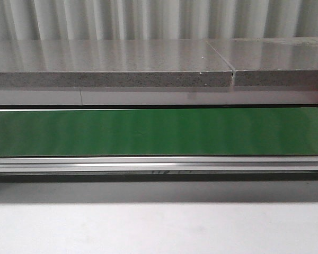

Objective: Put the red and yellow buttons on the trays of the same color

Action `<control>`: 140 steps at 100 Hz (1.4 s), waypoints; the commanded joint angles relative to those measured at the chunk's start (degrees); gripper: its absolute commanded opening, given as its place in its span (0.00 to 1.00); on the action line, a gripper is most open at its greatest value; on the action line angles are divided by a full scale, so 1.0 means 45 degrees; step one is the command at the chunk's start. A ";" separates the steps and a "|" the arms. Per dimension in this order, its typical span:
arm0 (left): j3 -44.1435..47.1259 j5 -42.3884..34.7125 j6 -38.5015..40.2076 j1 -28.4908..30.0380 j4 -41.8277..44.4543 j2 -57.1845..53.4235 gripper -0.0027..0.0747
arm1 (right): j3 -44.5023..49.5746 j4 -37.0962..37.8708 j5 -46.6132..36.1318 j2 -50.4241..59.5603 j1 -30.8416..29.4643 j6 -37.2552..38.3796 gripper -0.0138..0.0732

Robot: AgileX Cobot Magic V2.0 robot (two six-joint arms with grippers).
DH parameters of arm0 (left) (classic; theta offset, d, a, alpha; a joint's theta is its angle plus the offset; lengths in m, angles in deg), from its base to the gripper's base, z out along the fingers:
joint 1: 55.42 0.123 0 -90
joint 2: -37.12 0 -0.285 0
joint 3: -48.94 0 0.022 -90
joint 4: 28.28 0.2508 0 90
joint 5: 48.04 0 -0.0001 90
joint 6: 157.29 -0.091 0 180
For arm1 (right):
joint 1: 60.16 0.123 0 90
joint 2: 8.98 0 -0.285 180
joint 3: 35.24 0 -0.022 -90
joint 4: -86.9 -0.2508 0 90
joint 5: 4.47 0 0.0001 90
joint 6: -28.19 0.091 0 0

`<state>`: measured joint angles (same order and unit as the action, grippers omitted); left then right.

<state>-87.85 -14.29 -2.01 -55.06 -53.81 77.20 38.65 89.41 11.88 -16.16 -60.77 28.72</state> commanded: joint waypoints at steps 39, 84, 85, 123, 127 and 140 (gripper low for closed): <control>-0.0324 -0.0843 -0.0019 -0.0103 -0.0354 0.0020 0.01 | 0.1025 0.0207 -0.3091 0.0201 0.0000 0.0392 0.08; -0.0324 -0.0843 -0.0019 -0.0103 -0.0354 0.0020 0.01 | 0.1025 0.0207 -0.3054 0.0201 0.0000 0.0392 0.08; -0.0324 -0.0843 -0.0019 -0.0103 -0.0354 0.0020 0.01 | 0.1025 0.0207 -0.3054 0.0201 0.0000 0.0392 0.08; -0.0324 -0.0843 -0.0019 -0.0103 -0.0354 0.0020 0.01 | 0.1025 0.0207 -0.3054 0.0201 0.0000 0.0392 0.08; -0.0324 -0.0843 -0.0019 -0.0103 -0.0354 0.0020 0.01 | 0.1025 0.0207 -0.3054 0.0201 0.0000 0.0392 0.08; -0.0324 -0.0843 -0.0019 -0.0103 -0.0354 0.0020 0.01 | 0.1025 0.0207 -0.3054 0.0201 0.0000 0.0392 0.08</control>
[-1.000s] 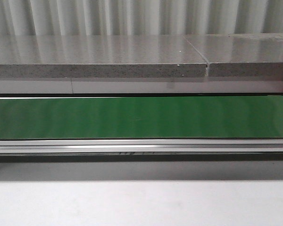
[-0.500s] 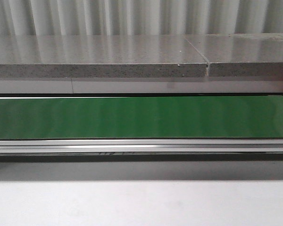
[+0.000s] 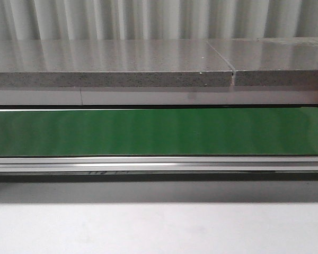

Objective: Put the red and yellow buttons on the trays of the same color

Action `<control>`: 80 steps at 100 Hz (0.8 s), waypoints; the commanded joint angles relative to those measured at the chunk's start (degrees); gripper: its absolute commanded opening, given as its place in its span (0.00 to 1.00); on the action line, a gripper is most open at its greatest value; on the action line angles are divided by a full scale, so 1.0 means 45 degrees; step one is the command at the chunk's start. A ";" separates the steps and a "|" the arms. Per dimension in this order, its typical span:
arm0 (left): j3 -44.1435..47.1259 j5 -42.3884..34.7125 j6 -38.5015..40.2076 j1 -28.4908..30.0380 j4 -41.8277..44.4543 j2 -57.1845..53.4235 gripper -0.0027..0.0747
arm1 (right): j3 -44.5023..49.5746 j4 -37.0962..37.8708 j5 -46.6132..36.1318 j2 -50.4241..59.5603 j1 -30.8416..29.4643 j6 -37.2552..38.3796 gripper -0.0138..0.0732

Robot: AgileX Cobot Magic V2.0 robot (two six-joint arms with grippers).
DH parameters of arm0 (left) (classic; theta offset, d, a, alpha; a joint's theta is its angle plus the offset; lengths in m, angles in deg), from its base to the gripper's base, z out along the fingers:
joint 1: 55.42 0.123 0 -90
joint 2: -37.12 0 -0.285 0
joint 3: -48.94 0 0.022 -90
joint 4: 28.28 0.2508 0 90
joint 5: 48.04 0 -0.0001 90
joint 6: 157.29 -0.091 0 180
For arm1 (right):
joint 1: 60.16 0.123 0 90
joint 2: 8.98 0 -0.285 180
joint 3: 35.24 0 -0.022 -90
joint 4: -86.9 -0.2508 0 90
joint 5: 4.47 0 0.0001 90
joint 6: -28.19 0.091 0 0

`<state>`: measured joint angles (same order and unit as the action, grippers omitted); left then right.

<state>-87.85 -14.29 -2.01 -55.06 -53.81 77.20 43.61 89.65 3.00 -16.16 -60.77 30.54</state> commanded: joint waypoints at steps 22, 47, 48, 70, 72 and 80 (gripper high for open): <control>-0.0324 -0.0843 -0.0019 -0.0103 -0.0354 0.0020 0.01 | -0.0078 0.0154 -0.1081 0.0201 0.0000 -0.0012 0.08; -0.0271 -0.0843 -0.0019 -0.0103 -0.0354 0.0020 0.01 | -0.0078 0.0154 -0.1081 0.0201 0.0000 -0.0012 0.08; -0.0248 -0.0843 -0.0019 -0.0103 -0.0354 0.0020 0.01 | -0.0078 0.0154 -0.1081 0.0201 0.0000 -0.0012 0.08; -0.0032 -0.1450 0.0006 -0.0103 -0.0200 -0.0154 0.01 | -0.0078 0.0154 -0.1081 0.0201 0.0000 -0.0012 0.08; 0.0003 -0.1591 0.0056 -0.0103 -0.0131 -0.0204 0.01 | -0.0078 0.0154 -0.1081 0.0201 0.0000 -0.0012 0.08; 0.0388 -0.2429 0.0471 -0.0126 0.0117 -0.0478 0.01 | -0.0078 0.0154 -0.1081 0.0201 0.0000 -0.0012 0.08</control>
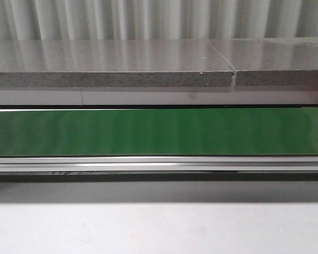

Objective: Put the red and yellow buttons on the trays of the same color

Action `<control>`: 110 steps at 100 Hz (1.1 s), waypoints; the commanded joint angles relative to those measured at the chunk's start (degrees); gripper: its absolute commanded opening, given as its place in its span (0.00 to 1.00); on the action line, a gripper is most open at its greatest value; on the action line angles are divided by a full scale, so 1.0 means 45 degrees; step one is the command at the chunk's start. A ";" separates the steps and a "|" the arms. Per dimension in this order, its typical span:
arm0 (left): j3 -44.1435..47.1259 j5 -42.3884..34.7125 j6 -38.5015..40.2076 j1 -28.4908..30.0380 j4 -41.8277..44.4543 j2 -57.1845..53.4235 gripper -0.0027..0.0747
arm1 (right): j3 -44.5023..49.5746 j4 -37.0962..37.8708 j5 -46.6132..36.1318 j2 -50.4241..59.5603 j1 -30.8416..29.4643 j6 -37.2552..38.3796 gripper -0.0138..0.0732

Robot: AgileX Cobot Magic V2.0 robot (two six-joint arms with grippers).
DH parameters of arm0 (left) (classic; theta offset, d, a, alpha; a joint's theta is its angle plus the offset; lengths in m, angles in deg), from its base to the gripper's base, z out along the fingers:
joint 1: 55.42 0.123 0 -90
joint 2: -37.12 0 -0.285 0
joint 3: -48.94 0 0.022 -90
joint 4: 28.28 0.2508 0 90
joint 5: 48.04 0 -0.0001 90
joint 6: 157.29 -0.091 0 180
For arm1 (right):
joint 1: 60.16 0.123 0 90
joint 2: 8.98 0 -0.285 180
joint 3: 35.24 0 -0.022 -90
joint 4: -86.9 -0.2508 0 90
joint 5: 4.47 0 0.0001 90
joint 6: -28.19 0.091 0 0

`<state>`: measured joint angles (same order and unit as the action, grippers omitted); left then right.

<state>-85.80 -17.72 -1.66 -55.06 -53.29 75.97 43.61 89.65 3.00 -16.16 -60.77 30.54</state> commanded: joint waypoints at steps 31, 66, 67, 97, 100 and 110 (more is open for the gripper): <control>0.2477 -0.4828 0.6809 -0.1315 0.5973 -0.2020 0.01 | -0.0078 0.0154 -0.1081 0.0201 0.0000 -0.0012 0.08; 0.5954 -0.6459 0.6864 -0.1423 0.6025 -0.4772 0.01 | -0.0078 0.0154 -0.1081 0.0201 0.0000 -0.0012 0.08; 0.6083 -0.6459 0.6864 -0.1423 0.6025 -0.4841 0.01 | -0.0078 0.0154 -0.1081 0.0201 0.0000 -0.0012 0.08; 0.7701 -0.5918 0.6887 -0.1423 0.6025 -0.7456 0.01 | -0.0078 0.0154 -0.1081 0.0201 0.0000 -0.0012 0.08; 0.7701 -0.5961 0.6887 -0.1423 0.6025 -0.7432 0.01 | -0.0078 0.0154 -0.1081 0.0201 0.0000 -0.0012 0.08; 0.7701 -0.5983 0.6887 -0.1423 0.6055 -0.7412 0.01 | -0.0078 0.0154 -0.1081 0.0201 0.0000 -0.0012 0.08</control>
